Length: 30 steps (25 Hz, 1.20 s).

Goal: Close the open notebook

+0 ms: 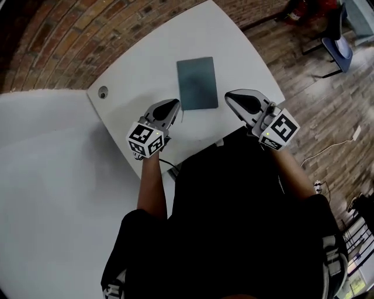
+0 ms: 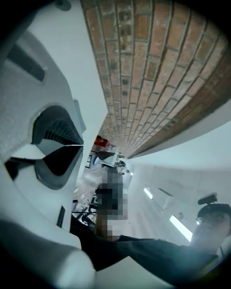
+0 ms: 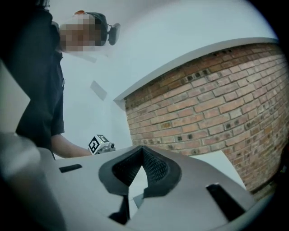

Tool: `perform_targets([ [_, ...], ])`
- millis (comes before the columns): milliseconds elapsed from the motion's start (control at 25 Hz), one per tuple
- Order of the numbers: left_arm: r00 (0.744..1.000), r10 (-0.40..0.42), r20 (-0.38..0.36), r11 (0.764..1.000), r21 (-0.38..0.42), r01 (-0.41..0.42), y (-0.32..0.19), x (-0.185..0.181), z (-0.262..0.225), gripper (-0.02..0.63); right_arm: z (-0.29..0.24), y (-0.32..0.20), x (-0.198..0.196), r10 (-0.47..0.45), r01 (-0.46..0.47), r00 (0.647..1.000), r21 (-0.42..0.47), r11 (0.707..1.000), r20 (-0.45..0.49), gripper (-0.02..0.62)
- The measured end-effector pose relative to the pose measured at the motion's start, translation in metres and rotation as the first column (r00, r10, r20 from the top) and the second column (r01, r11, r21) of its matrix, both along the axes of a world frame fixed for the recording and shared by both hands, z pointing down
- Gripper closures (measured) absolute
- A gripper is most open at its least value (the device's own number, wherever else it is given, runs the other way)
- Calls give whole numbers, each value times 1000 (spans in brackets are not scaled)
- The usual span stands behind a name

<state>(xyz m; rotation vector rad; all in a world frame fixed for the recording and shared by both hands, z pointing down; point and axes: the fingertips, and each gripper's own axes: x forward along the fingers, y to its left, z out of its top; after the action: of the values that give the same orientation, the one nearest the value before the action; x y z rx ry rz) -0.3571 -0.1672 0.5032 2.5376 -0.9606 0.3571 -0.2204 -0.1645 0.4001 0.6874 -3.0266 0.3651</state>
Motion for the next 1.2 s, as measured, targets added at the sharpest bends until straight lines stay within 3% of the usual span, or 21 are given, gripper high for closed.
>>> perform_targets([
  [160,980,-58,-192,986,144,87,16,-28,-77,584,-47,15,-9,-18,14,999,104,994,36,597],
  [280,921,-114,-373,943,250,219,33,-61,-134,584,-78,27,-12,-18,10,999,183,983,39,597],
  [360,885,-129,-447,906,310,289,49,-81,-162,584,-97,35,-13,-12,1,999,232,973,48,597],
  [600,843,-135,-521,801,443,402,108,-111,-221,584,-133,64,-8,-39,11,995,273,962,96,597],
  [720,835,-127,-536,768,480,424,136,-110,-239,584,-137,82,-4,-76,46,992,280,959,99,597],
  [880,846,-145,-513,765,484,425,164,-89,-240,584,-128,103,13,-129,104,989,267,958,77,597],
  [1080,839,-192,-509,796,419,437,183,-38,-220,584,-95,118,59,-155,143,986,157,977,63,597],
  [1200,837,-212,-505,814,382,437,195,5,-204,584,-87,132,95,-174,166,983,136,977,54,597],
])
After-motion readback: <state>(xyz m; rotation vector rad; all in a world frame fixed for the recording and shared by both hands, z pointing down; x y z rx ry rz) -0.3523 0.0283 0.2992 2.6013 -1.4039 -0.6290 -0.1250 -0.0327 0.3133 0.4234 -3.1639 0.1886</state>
